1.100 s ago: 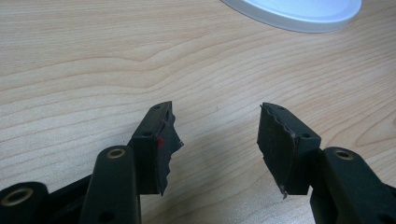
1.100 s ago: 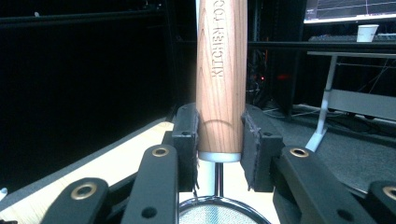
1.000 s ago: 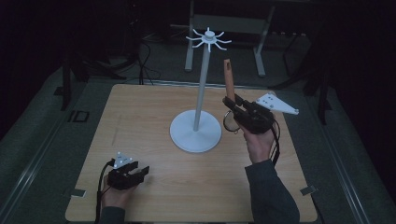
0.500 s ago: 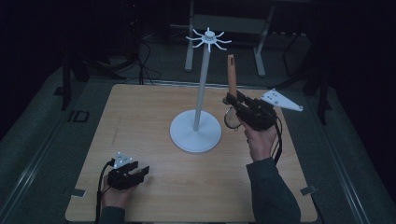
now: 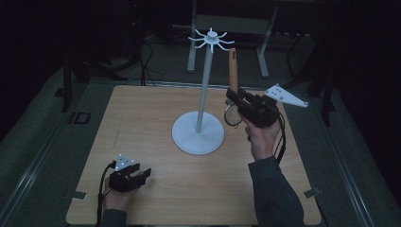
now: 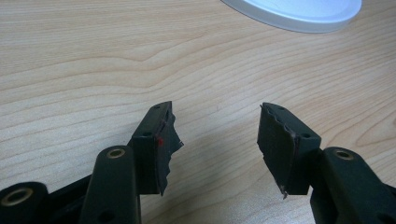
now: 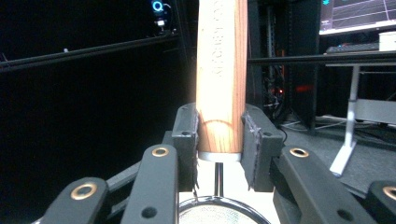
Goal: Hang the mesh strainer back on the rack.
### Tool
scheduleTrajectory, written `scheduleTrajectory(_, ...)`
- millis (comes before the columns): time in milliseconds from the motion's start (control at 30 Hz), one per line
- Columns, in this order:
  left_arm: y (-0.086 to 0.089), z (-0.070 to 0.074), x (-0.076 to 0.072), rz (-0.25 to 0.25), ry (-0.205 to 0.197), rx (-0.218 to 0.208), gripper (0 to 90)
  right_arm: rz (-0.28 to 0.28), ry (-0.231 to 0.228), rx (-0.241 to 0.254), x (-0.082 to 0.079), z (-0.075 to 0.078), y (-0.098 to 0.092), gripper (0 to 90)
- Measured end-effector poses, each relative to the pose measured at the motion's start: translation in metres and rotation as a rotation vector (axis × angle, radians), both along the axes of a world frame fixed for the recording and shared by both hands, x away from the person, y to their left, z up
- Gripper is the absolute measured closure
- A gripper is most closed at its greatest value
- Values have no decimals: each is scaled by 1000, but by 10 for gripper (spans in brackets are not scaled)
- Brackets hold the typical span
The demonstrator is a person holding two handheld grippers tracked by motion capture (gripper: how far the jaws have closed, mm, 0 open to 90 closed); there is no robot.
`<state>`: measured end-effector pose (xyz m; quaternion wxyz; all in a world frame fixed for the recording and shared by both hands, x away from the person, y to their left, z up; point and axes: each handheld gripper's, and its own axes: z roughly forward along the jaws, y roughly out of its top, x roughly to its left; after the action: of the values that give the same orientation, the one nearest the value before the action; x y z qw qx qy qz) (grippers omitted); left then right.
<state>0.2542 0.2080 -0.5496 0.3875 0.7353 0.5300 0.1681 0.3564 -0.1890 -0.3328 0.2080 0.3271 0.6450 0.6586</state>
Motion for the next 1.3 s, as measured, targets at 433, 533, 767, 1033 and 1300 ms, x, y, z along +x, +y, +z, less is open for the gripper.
scheduleTrajectory(433, 0, 0, 0, 1, -1, -1, 460, 54, 35, 45, 11, 6, 4, 694)
scheduleTrajectory(533, 0, 0, 0, 2, -1, -1, 460, 60, 40, 44, 14, 6, 7, 694)
scheduleTrajectory(767, 1, 0, 0, 2, -2, -2, 460, 70, 54, 34, 19, 5, 10, 693)
scheduleTrajectory(1033, 1, 0, 0, 2, -2, -1, 460, 96, 83, 19, 27, 3, 15, 692)
scheduleTrajectory(1300, 1, 0, 0, 1, -3, -2, 460, 29, 65, -5, 23, 0, 12, 532)
